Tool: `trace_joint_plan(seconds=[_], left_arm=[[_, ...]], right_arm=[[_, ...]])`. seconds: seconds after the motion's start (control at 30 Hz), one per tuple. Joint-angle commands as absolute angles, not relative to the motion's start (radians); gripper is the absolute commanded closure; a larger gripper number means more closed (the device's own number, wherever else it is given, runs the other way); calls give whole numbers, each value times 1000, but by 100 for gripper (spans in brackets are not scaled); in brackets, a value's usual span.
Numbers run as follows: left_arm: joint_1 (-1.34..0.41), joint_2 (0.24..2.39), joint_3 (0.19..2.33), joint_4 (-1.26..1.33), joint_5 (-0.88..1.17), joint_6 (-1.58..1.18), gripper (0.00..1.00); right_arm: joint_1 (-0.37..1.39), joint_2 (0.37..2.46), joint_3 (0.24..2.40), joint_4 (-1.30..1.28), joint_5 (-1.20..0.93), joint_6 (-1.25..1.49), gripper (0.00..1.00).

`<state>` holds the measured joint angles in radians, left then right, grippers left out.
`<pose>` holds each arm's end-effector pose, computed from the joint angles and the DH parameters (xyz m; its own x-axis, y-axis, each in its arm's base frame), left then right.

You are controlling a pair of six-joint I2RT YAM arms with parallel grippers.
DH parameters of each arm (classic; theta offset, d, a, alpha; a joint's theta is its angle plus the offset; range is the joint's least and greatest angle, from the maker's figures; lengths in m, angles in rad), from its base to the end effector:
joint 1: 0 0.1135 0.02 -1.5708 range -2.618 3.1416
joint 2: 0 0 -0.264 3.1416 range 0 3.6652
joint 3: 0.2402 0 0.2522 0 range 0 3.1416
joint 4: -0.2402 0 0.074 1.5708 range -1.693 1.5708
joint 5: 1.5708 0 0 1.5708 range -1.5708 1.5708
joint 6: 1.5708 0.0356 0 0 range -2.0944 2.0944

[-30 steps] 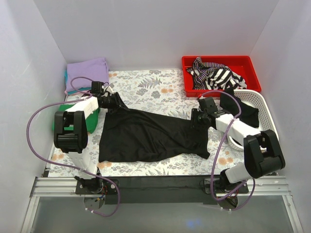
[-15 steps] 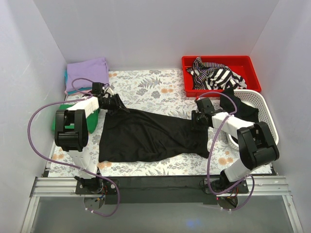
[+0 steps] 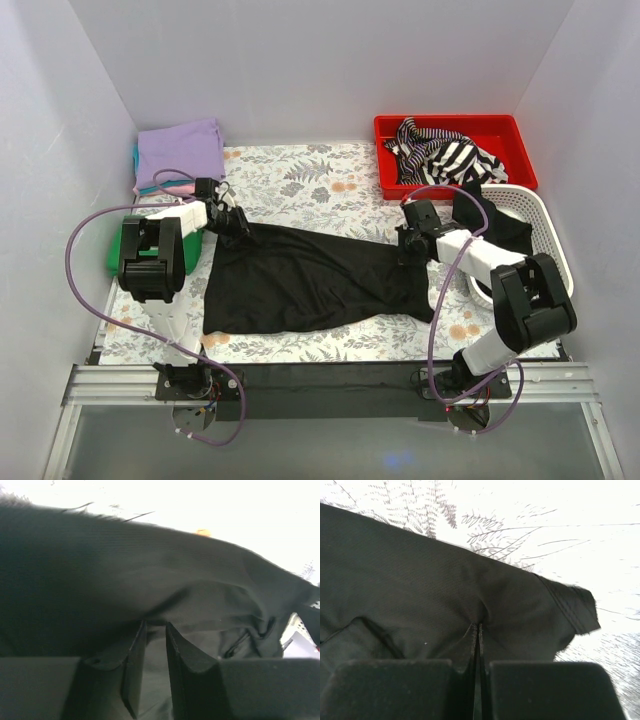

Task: Fold and stack the t-shirts
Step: Fold the tshirt

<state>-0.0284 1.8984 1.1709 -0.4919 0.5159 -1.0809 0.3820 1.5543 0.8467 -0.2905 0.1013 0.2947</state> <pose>0.3633 -0.0279 0.1468 -0.6132 -0.7504 0.2467 -0.7366 0.4304 -0.5217 0.2798 0.1085 0.1719 -0.8392 -0.0257 -0.5432 -0.0797 0.9939 0.0761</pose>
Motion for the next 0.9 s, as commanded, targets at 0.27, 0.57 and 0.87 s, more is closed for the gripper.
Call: trace_joint_plan(seconds=[0.27,0.57,0.87], left_arm=[[-31,1962,1147,-534,403,-1051,85],[-31,1965,1146,-548,353,-1043,86],[-31,1960,1144,-555,315,-1039,87]], right_arm=[[380,1485,997,-370,196,241,99],[341,1526,1064,-384,259,239,99],[304,1629,1166,-380,253,224,99]])
